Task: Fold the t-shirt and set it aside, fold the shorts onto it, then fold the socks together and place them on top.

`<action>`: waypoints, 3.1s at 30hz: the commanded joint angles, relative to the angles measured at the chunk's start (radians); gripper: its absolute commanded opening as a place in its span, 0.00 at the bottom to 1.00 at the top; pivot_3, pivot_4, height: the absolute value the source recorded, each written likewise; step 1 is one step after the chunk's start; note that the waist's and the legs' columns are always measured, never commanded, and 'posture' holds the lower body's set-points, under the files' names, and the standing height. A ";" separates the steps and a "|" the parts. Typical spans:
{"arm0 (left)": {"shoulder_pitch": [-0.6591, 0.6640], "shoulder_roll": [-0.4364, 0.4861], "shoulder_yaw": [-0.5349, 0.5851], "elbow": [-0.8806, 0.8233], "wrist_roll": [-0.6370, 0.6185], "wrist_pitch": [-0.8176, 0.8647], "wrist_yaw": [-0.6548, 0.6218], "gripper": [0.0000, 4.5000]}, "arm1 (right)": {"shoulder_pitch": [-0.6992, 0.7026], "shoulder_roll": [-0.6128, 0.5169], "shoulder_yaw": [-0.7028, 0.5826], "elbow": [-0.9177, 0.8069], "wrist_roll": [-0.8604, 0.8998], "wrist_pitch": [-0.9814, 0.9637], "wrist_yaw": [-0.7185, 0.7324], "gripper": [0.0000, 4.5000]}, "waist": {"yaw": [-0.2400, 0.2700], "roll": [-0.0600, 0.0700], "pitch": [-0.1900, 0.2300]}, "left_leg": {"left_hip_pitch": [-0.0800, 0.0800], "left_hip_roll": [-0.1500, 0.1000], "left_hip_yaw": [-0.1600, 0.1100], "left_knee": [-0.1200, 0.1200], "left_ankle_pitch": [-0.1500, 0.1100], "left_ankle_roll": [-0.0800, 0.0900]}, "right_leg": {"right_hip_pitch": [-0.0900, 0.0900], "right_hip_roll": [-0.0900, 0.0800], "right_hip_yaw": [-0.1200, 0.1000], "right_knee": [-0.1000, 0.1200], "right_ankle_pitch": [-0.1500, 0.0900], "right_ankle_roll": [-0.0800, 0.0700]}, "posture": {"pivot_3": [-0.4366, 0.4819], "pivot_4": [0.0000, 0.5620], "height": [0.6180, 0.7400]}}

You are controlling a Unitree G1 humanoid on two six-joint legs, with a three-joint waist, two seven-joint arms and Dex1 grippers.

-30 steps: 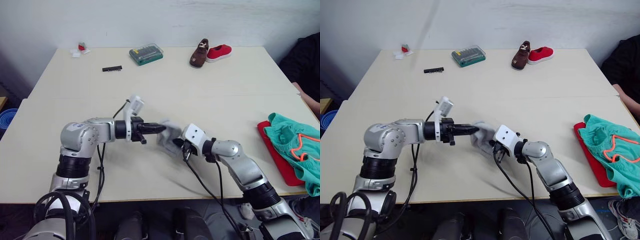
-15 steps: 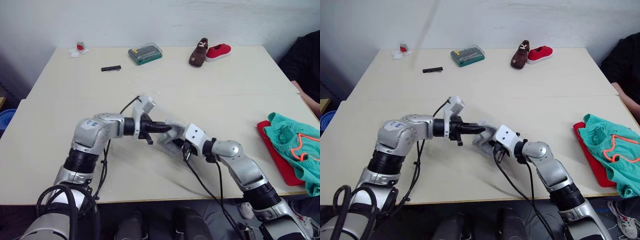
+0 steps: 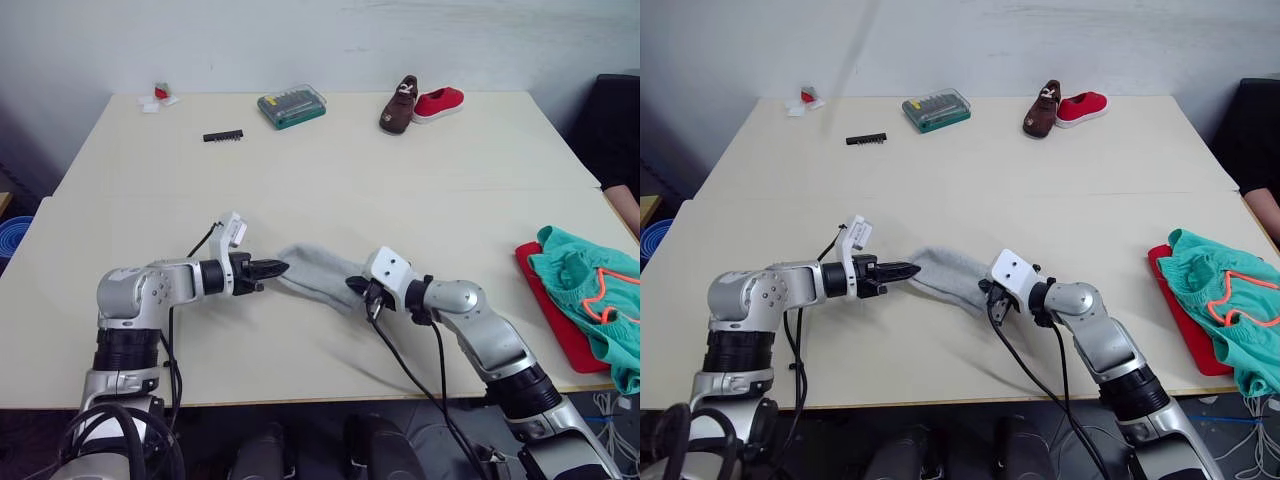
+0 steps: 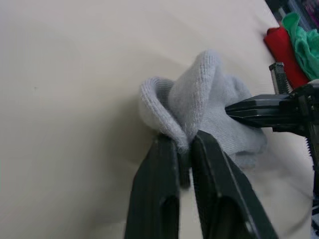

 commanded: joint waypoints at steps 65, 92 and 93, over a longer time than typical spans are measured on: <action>0.054 0.060 -0.424 -0.360 0.342 -0.426 0.110 0.00 | 0.040 0.023 -0.004 -0.018 -0.008 0.070 -0.012 0.00 | 0.021 0.003 0.003 | -0.002 0.000 0.000 -0.008 0.000 -0.002 | -0.003 0.000 0.000 -0.007 -0.001 -0.002 | 0.48 0.27 1.00; 0.125 0.045 -0.649 -0.257 0.631 -0.908 -0.120 0.00 | 0.152 -0.041 -0.096 -0.197 0.043 0.183 -0.012 0.00 | 0.030 0.004 0.003 | -0.003 0.000 -0.002 -0.006 -0.002 0.003 | -0.002 0.000 -0.003 -0.009 -0.001 -0.001 | 0.48 0.27 1.00; 0.128 0.045 -0.647 -0.253 0.634 -0.909 -0.123 0.00 | 0.162 -0.042 -0.110 -0.222 0.057 0.202 -0.015 0.00 | 0.030 0.004 0.003 | -0.004 0.000 -0.002 -0.006 -0.002 0.003 | -0.001 0.000 -0.003 -0.009 -0.001 -0.001 | 0.48 0.27 1.00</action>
